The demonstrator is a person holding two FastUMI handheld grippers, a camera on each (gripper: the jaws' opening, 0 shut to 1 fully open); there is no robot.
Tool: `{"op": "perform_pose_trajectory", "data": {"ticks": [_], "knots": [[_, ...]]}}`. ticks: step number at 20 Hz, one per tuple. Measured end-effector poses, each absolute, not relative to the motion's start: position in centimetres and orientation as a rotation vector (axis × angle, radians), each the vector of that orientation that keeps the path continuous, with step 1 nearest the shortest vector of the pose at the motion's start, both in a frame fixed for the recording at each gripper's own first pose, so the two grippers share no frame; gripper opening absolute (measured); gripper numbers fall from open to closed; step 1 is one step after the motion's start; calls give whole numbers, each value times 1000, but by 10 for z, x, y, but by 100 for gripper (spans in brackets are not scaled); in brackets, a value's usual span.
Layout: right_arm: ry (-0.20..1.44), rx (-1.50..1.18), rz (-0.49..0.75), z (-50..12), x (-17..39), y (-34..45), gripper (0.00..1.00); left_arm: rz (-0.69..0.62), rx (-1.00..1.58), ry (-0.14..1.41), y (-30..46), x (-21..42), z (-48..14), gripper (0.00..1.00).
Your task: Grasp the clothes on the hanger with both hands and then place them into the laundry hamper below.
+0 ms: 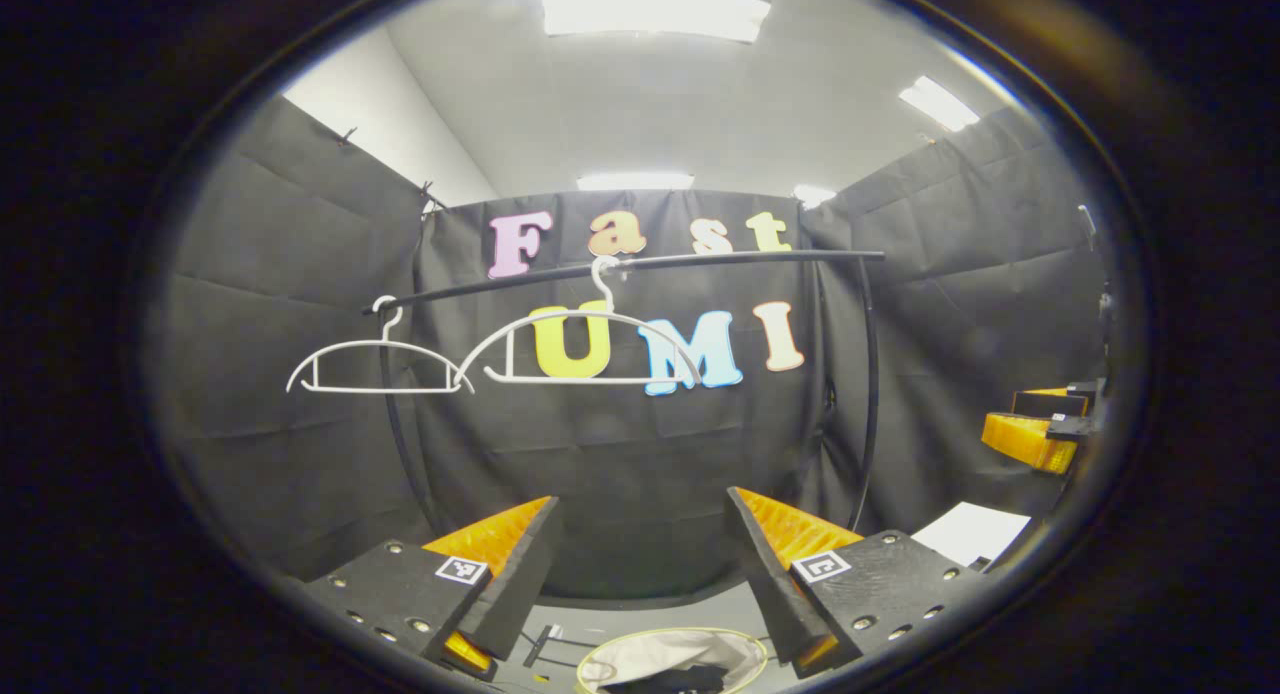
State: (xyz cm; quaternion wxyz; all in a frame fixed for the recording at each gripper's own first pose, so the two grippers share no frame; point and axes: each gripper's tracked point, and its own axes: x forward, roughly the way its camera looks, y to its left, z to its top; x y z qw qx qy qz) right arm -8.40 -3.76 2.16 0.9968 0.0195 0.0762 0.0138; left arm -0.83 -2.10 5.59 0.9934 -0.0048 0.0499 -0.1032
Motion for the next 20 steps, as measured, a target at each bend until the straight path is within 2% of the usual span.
{"op": "perform_pose_trajectory", "data": {"ticks": [10,11,15,17,18,20], "knots": [[107,41,-10,28,-101,-51,99,-200,-41,71,-22,-27,60,94],[106,41,-11,28,-101,-51,96,-193,-39,71,-21,-28,60,94],[91,44,-24,30,-97,-53,96,-183,-47,71,-19,-28,55,94],[85,48,-29,31,-95,-54,99,-175,-48,67,-17,-27,55,94],[81,48,-30,31,-94,-54,96,-172,-47,63,-15,-27,55,94],[73,47,-30,32,-92,-54,99,-162,-47,62,-13,-27,55,94]]}}
